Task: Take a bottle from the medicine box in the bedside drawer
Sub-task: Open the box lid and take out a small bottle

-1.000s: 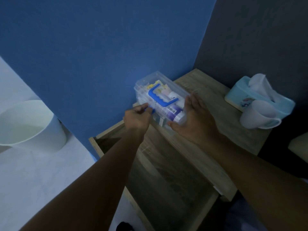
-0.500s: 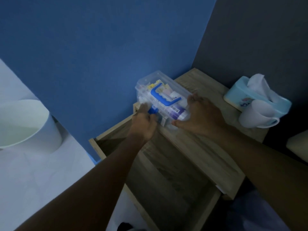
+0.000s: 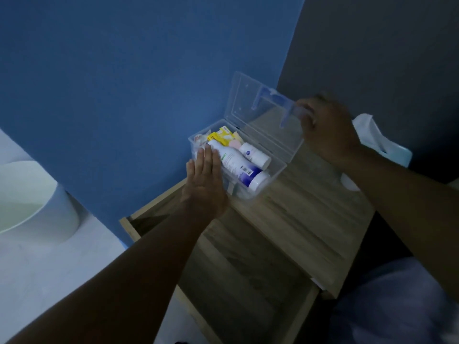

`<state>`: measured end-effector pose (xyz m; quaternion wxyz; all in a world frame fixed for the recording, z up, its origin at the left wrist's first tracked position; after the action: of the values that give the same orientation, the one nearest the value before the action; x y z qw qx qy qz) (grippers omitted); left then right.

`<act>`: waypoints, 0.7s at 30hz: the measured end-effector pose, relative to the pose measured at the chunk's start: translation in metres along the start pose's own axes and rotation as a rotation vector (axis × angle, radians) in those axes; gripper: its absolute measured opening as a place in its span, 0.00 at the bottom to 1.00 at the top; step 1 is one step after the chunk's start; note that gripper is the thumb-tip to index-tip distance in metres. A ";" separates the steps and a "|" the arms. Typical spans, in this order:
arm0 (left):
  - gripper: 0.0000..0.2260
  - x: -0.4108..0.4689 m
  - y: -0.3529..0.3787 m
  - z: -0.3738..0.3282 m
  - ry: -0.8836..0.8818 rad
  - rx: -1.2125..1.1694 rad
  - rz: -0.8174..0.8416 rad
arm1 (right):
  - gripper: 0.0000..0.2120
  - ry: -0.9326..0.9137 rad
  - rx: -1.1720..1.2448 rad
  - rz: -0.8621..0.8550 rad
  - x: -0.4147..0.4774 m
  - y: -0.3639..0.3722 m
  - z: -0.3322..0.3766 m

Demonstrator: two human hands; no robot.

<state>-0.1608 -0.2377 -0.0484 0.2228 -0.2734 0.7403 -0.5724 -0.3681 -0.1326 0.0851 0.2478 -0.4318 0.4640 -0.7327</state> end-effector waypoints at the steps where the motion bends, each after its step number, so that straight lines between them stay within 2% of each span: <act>1: 0.40 -0.001 0.002 0.001 0.009 0.010 -0.018 | 0.16 0.005 -0.017 -0.006 -0.001 0.005 -0.007; 7: 0.39 0.002 0.009 0.003 0.029 0.044 -0.063 | 0.30 0.246 -0.138 0.021 -0.019 0.052 -0.034; 9: 0.40 0.003 0.013 0.004 0.025 0.014 -0.071 | 0.34 0.311 -0.032 0.059 -0.026 0.068 -0.037; 12: 0.39 0.003 0.016 0.006 0.030 -0.015 -0.076 | 0.33 0.447 0.164 0.168 -0.031 0.088 -0.044; 14: 0.40 0.004 0.015 0.007 0.028 -0.036 -0.064 | 0.28 0.487 0.222 0.102 -0.034 0.089 -0.044; 18: 0.42 0.007 0.013 0.006 0.029 -0.037 -0.045 | 0.22 0.366 0.243 -0.154 -0.026 0.075 -0.021; 21: 0.42 0.007 0.013 0.007 0.039 -0.039 -0.055 | 0.18 0.132 0.234 -0.176 -0.006 0.069 0.010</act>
<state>-0.1634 -0.2445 -0.0629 0.1872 -0.2868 0.7476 -0.5690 -0.3590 -0.1639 0.0233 0.2004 -0.3900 0.3512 -0.8273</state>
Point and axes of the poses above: each hand's wrist, its own x-axis towards the middle knuckle, its own y-axis out of the palm, z = x × y, the point moved 3 cm from there along x, towards the middle knuckle, and after that the axes turned 2 degrees about -x, right-handed, at the moved point
